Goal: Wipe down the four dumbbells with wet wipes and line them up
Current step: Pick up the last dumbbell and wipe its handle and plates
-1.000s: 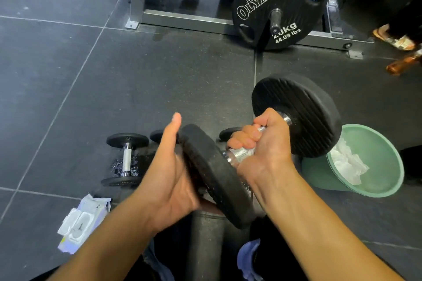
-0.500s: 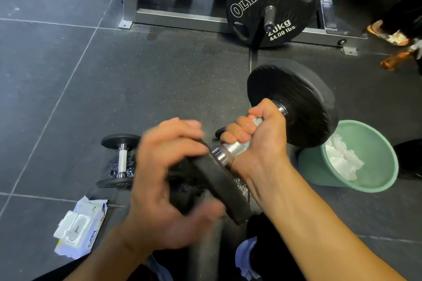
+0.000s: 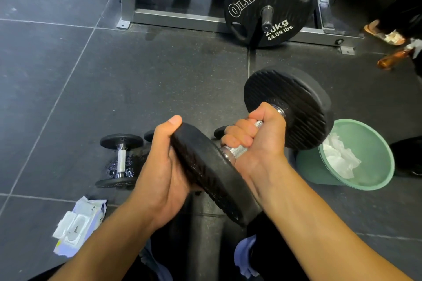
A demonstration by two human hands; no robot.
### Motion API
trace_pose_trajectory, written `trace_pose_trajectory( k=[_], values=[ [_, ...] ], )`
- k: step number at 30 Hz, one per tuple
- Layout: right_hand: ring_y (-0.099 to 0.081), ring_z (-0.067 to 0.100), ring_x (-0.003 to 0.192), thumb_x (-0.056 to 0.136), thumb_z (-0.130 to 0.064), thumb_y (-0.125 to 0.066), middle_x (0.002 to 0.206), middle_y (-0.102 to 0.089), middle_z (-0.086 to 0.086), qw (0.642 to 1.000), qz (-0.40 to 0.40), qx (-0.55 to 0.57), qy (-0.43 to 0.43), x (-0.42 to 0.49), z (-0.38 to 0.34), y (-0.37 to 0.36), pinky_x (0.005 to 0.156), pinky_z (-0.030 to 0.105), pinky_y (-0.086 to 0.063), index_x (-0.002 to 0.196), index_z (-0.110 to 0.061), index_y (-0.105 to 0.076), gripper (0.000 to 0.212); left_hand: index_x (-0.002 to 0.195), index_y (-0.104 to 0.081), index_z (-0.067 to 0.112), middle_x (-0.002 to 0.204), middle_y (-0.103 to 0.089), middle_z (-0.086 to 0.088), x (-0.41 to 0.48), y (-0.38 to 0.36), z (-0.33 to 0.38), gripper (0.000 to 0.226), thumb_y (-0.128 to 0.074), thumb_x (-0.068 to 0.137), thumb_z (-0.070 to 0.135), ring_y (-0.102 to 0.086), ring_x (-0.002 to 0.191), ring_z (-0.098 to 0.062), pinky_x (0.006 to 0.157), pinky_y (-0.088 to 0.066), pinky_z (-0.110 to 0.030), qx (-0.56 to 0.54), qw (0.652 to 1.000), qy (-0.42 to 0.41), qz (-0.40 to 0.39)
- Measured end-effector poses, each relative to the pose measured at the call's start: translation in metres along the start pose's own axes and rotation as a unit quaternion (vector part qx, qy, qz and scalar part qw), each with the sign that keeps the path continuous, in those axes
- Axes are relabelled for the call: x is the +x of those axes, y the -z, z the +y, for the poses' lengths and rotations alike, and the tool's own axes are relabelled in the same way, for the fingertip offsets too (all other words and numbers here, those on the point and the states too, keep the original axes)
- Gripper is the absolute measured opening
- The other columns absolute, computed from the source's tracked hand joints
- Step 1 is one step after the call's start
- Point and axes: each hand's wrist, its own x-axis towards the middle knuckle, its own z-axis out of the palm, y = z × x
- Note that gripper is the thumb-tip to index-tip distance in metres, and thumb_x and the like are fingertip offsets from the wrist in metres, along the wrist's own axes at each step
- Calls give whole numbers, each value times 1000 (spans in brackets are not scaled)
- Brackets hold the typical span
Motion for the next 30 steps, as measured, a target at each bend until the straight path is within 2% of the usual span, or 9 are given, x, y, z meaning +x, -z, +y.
trace_pose_trajectory(
  k=[1,3,6,9,12,15,19,26,30],
  values=[
    [-14,13,43,75,-15,-49,54,-16,-7,1000,-10,4,-1,0,-1,0,36,24,-21,57,-27,-21,35,71,-62,23,62,-65,3,0,-2,-2,44,-48,99,53,-67,61,-10,59,-57,-30,-11,999,-31,15],
    [-15,12,42,76,-16,-49,51,-18,-8,999,-33,4,-4,0,-2,-1,38,24,-21,57,-27,-23,34,75,-59,22,70,-56,-2,1,-1,-6,32,-71,84,50,-58,70,-15,70,-54,-30,-1,995,-96,26],
    [-15,11,43,75,-16,-50,49,-20,-8,999,-47,-3,2,1,-4,-2,40,24,-19,56,-27,-25,33,94,-54,20,89,-43,-14,-1,11,-10,37,-70,71,43,-42,85,-30,80,-39,-44,173,961,-218,11],
    [-15,11,43,74,-17,-48,49,-20,-8,999,-40,0,-3,3,-2,-1,42,24,-18,55,-26,-25,32,102,-49,16,95,-43,-17,-8,10,-6,51,-72,66,43,-47,82,-31,74,-42,-41,431,818,-381,-14],
    [-15,12,44,69,-16,-49,52,-19,-8,1000,-20,3,-21,6,3,3,41,24,-19,55,-26,-24,29,106,-53,19,102,-47,-14,-14,5,-9,69,-82,59,59,-50,98,-36,91,-42,-41,571,651,-500,-27],
    [-18,12,41,74,-15,-47,53,-20,-7,999,1,-9,-40,13,7,9,36,22,-25,58,-25,-25,29,108,-58,19,108,-51,-11,-13,9,-18,72,-85,62,67,-51,104,-33,93,-40,-57,613,566,-549,-55],
    [-21,11,37,79,-12,-49,51,-25,-6,996,53,-23,-64,22,10,21,34,19,-27,56,-23,-28,33,116,-57,25,119,-46,0,-11,21,-37,75,-84,64,72,-49,112,-27,101,-34,-68,653,527,-538,-84],
    [-20,14,41,72,-8,-49,48,-29,-5,985,115,-129,-25,48,23,56,47,26,-23,57,-25,-32,29,115,-54,26,120,-44,4,-13,46,-97,66,-74,76,76,-46,119,-20,108,-35,-78,720,508,-466,-78],
    [-22,15,40,72,-6,-48,49,-29,-2,973,138,-183,-18,71,29,72,40,22,-25,58,-24,-31,28,130,-51,31,126,-42,9,-8,48,-89,66,-67,81,72,-44,125,-14,115,-36,-67,743,553,-351,-139]
  ],
)
